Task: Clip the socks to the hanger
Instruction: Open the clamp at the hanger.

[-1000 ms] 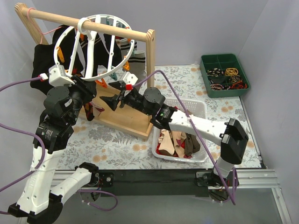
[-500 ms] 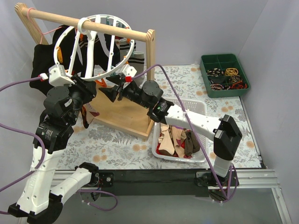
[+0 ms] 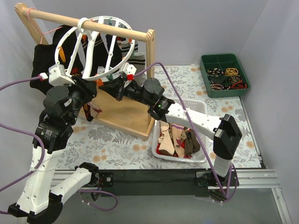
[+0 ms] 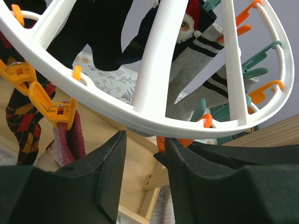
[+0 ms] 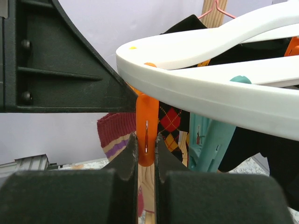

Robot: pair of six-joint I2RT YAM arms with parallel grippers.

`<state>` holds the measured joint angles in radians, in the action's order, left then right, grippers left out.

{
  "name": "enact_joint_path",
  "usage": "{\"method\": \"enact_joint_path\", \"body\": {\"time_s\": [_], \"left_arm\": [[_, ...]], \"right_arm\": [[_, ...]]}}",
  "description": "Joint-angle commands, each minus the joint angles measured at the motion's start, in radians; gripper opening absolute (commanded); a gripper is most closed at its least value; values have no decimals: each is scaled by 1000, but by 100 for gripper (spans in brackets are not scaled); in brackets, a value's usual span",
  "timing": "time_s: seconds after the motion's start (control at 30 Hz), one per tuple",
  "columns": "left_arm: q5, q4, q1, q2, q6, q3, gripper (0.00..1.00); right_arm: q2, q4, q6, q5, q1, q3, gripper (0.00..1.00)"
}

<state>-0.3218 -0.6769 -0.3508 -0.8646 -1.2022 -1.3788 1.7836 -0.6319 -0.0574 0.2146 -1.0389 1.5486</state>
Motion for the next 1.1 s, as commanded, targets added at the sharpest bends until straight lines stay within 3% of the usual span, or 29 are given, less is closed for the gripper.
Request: {"method": "enact_joint_path", "body": {"time_s": [0.0, 0.13, 0.23, 0.33, 0.6, 0.87, 1.07], "left_arm": [[4, 65, 6, 7, -10, -55, 46], [61, 57, 6, 15, -14, -72, 64], [73, 57, 6, 15, -19, -75, 69], [81, 57, 6, -5, -10, -80, 69], [262, 108, 7, 4, -19, -84, 69], [167, 54, 6, -34, 19, -120, 69], [150, 71, 6, -39, 33, -74, 61]], "right_arm": [[2, -31, -16, 54, -4, 47, 1], [2, -28, -21, 55, -4, 50, 1], [2, -28, -27, 58, -3, 50, 1], [2, -28, -33, 63, -4, 50, 1], [-6, -23, -33, 60, -3, 42, 1], [-9, -23, -36, 63, -4, 41, 1], [-7, -22, -38, 65, -4, 47, 1]]}}
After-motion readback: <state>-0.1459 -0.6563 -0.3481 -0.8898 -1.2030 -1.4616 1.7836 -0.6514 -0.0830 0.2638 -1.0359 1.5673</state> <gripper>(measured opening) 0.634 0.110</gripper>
